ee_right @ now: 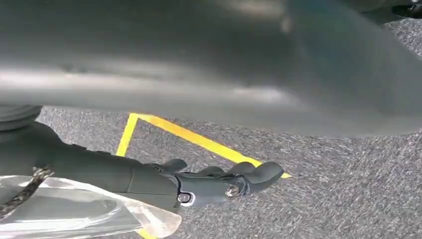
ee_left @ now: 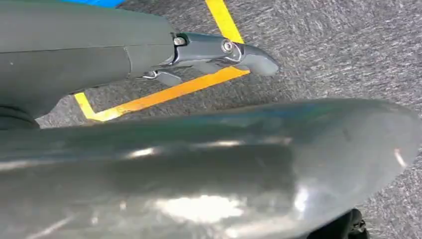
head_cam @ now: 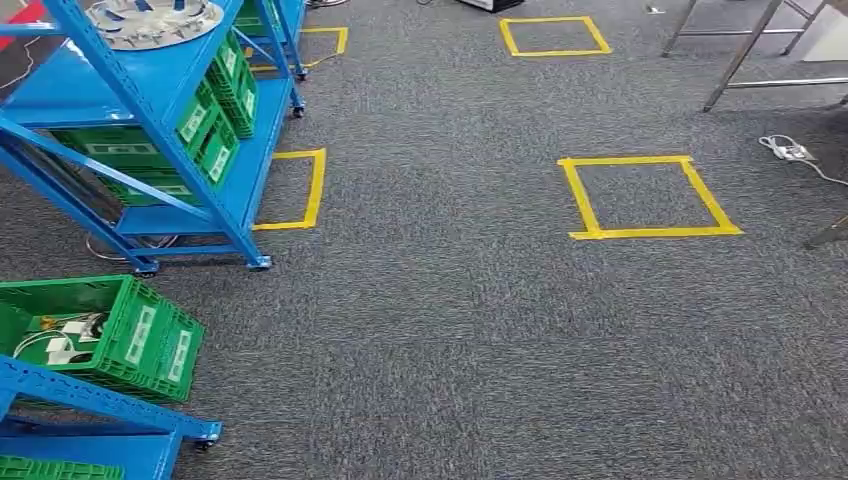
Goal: Take the parts from the cabinet and place them on the table.
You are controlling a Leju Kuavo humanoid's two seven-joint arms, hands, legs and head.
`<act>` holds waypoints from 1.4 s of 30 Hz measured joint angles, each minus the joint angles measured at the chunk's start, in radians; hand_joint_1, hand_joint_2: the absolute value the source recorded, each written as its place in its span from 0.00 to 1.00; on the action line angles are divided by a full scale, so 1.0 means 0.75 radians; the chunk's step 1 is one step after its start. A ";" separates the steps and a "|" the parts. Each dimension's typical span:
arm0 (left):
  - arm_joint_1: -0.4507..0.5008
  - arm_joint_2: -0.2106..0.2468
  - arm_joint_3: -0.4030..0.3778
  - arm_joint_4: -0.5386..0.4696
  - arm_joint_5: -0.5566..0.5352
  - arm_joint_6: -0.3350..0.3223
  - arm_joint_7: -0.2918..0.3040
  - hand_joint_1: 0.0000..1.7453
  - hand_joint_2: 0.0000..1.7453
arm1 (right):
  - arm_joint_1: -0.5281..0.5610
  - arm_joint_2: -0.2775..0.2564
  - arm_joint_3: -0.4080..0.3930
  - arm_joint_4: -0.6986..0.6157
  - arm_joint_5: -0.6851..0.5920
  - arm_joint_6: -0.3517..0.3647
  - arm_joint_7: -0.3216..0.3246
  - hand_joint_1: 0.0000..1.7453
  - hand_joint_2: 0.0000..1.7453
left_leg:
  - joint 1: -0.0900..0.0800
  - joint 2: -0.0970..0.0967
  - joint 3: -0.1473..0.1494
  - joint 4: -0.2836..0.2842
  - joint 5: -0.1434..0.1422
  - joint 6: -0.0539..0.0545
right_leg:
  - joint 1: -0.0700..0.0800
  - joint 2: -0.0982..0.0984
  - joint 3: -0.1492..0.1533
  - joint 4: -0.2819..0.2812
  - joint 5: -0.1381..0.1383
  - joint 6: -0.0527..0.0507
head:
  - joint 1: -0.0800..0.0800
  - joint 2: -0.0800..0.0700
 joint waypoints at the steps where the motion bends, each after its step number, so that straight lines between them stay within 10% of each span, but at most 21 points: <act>1: 0.000 0.001 -0.002 0.000 0.000 0.000 -0.001 0.00 0.00 | 0.000 0.000 0.001 0.000 0.001 0.000 0.001 0.00 0.00 | -0.001 0.000 0.000 0.001 -0.001 0.001 | 0.000 0.000 0.001 0.000 -0.001 0.001 | -0.001 0.000; 8: 0.000 -0.002 -0.004 0.000 0.008 0.001 -0.020 0.00 0.00 | 0.002 -0.001 0.005 0.001 0.027 0.000 0.019 0.00 0.00 | 0.004 0.021 0.017 -0.032 0.022 0.039 | -0.007 -0.011 0.012 0.001 -0.012 0.024 | 0.002 0.000; 10: 0.003 -0.003 -0.009 0.000 0.013 0.001 -0.023 0.00 0.00 | -0.001 -0.001 0.005 0.001 0.031 0.000 0.023 0.00 0.00 | 0.002 0.037 0.020 -0.041 0.028 0.045 | 0.005 -0.067 -0.056 0.137 -0.114 0.023 | 0.003 0.000; 13: 0.003 -0.005 -0.019 0.001 0.016 0.001 -0.024 0.00 0.00 | 0.000 -0.004 0.004 0.001 0.043 0.000 0.033 0.00 0.00 | -0.001 0.058 0.015 -0.039 0.026 0.045 | 0.005 -0.078 -0.177 0.382 -0.206 0.027 | 0.002 0.000; 15: 0.003 -0.006 -0.024 0.001 0.016 0.001 -0.024 0.00 0.00 | 0.004 -0.005 0.004 0.001 0.046 0.000 0.036 0.00 0.00 | 0.001 0.064 0.015 -0.036 0.025 0.043 | 0.001 -0.079 -0.142 0.310 -0.123 0.031 | 0.002 0.000; 17: 0.003 -0.008 -0.024 0.001 0.016 0.001 -0.024 0.00 0.00 | 0.004 -0.008 0.004 0.001 0.049 -0.001 0.037 0.00 0.00 | 0.006 0.064 0.014 -0.025 0.017 0.030 | -0.008 -0.076 -0.013 0.064 -0.003 0.039 | 0.002 0.000; 19: 0.000 -0.008 -0.024 0.003 0.016 0.001 -0.024 0.00 0.00 | 0.006 -0.008 0.004 0.000 0.052 0.000 0.040 0.00 0.00 | 0.001 0.058 0.007 -0.011 0.011 0.012 | -0.001 -0.048 0.026 0.022 0.014 0.023 | 0.000 0.000; 23: 0.002 -0.008 -0.025 0.004 0.016 0.001 -0.024 0.00 0.00 | 0.004 -0.009 0.002 0.000 0.054 0.000 0.041 0.00 0.00 | 0.006 0.051 -0.006 0.008 0.010 -0.010 | -0.002 -0.075 -0.007 0.013 0.013 -0.008 | 0.000 0.000; 25: 0.000 -0.009 -0.026 0.005 0.016 0.001 -0.024 0.00 0.00 | 0.005 -0.010 0.002 0.000 0.054 -0.001 0.041 0.00 0.00 | 0.004 0.128 -0.046 0.111 -0.094 -0.018 | 0.005 -0.087 -0.016 0.013 0.023 -0.030 | -0.009 0.000; 28: -0.004 -0.012 -0.026 0.005 0.016 0.001 -0.024 0.00 0.00 | 0.014 -0.010 0.002 0.000 0.054 0.000 0.042 0.00 0.00 | 0.005 0.151 -0.138 0.397 -0.246 -0.020 | 0.021 -0.118 -0.040 0.015 0.044 -0.045 | -0.010 0.000; 30: -0.002 -0.013 -0.026 0.005 0.016 0.001 -0.024 0.00 0.00 | 0.014 -0.010 0.002 0.000 0.054 0.000 0.042 0.00 0.00 | 0.003 0.151 -0.086 0.346 -0.192 -0.009 | 0.029 -0.129 -0.054 0.017 0.056 -0.046 | -0.009 0.000; 32: -0.002 -0.012 -0.026 0.005 0.016 0.001 -0.024 0.00 0.00 | 0.014 -0.010 0.002 0.000 0.054 -0.001 0.043 0.00 0.00 | -0.006 0.153 0.049 0.120 -0.086 0.010 | 0.033 -0.137 -0.061 0.017 0.065 -0.046 | -0.009 0.000; 34: -0.004 -0.009 -0.026 0.005 0.016 0.001 -0.024 0.00 0.00 | 0.014 -0.010 0.002 0.000 0.054 0.000 0.043 0.00 0.00 | -0.021 0.169 0.145 -0.053 -0.066 0.029 | 0.038 -0.143 -0.067 0.019 0.077 -0.038 | -0.008 0.000; 38: 0.002 -0.003 -0.026 0.006 0.015 0.003 -0.024 0.00 0.00 | 0.012 -0.010 0.002 0.000 0.053 0.000 0.043 0.00 0.00 | -0.025 0.166 0.122 -0.079 -0.023 0.040 | 0.026 -0.146 -0.080 0.015 0.105 -0.006 | -0.008 0.000; 42: -0.003 -0.006 -0.025 0.006 0.012 0.003 -0.024 0.00 0.00 | 0.011 -0.011 0.003 0.000 0.046 0.000 0.042 0.00 0.00 | -0.021 0.171 0.067 -0.081 0.019 0.054 | 0.023 -0.095 -0.179 0.285 -0.125 0.009 | -0.002 0.000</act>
